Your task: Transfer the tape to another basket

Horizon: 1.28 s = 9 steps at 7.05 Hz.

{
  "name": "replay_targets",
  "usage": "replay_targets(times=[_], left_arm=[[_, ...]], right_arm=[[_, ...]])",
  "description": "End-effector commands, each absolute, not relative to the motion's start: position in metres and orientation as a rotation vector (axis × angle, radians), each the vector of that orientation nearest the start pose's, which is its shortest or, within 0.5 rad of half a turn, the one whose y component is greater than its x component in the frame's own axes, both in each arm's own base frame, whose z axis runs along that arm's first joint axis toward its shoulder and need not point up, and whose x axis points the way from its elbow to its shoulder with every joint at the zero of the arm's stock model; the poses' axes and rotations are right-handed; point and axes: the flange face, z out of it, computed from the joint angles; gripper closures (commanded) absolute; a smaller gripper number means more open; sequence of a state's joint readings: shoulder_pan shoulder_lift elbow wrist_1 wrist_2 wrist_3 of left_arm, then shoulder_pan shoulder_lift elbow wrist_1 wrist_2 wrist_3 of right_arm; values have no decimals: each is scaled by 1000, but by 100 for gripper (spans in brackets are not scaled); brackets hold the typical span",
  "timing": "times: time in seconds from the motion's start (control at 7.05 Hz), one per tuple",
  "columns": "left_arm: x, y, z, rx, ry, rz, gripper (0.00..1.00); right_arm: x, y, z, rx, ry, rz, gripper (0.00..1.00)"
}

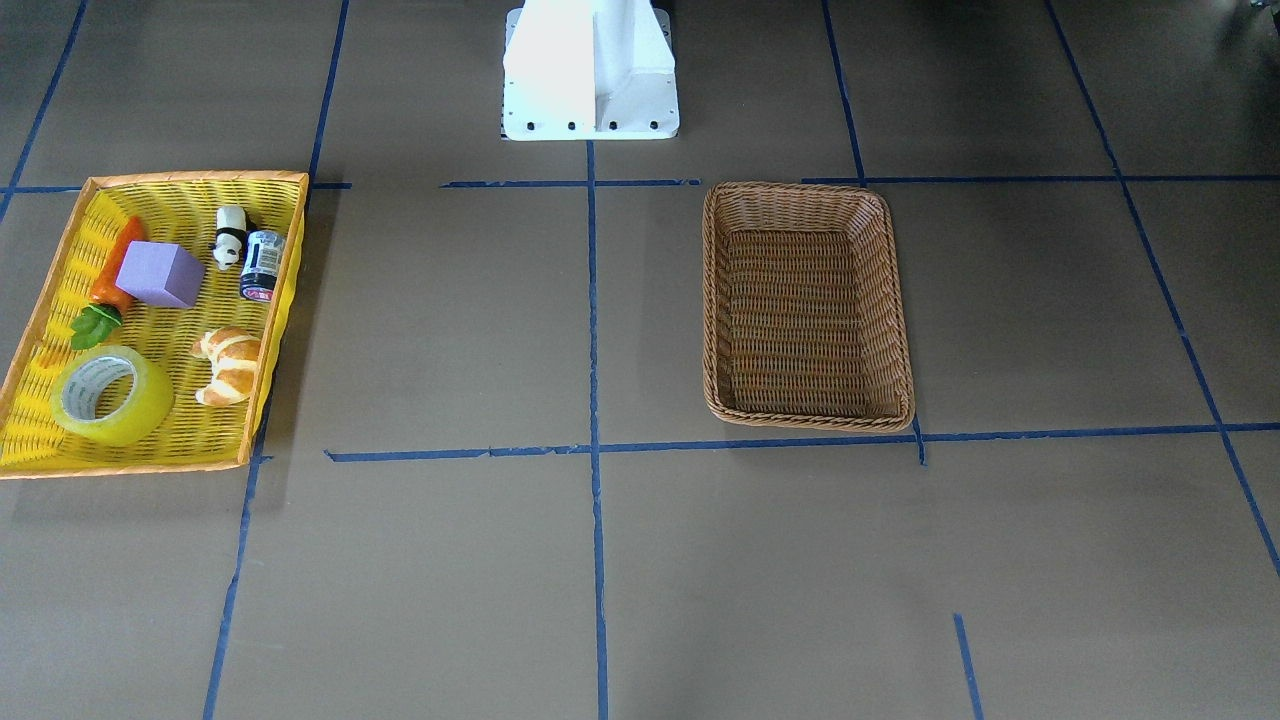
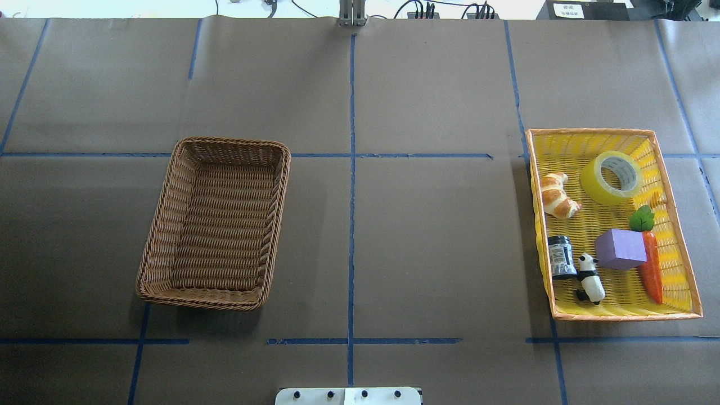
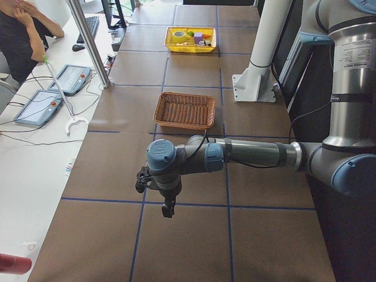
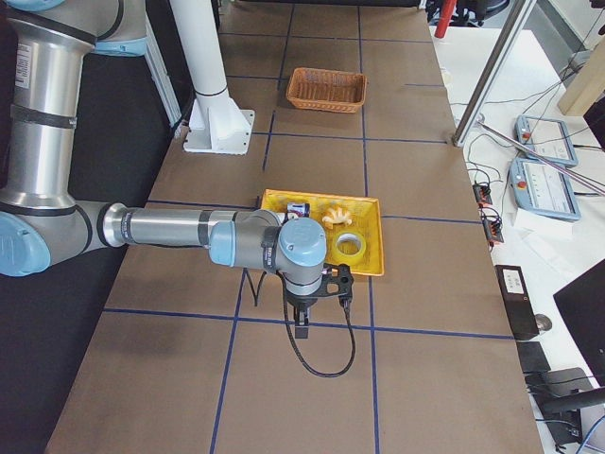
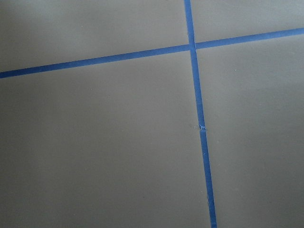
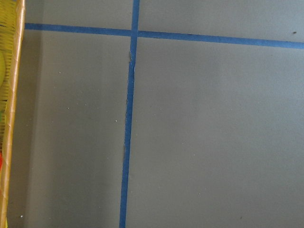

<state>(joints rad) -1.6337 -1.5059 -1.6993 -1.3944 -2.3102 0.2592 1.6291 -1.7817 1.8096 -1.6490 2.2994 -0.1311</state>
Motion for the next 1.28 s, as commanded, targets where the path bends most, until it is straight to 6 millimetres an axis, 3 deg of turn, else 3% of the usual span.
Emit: replay_targets(times=[0.0,0.28,0.85,1.14], left_arm=[[-95,-450,645,16,746,147,0],[-93,-447,638,22,745,153,0],[-87,-460,627,105,728,194,0],[-87,-461,631,129,723,203,0]], right_arm=[[90,-395,646,22,-730,-51,0],[90,-401,634,47,-731,-58,0],[89,-451,586,145,-726,-99,0],[40,-492,546,190,-729,-228,0]])
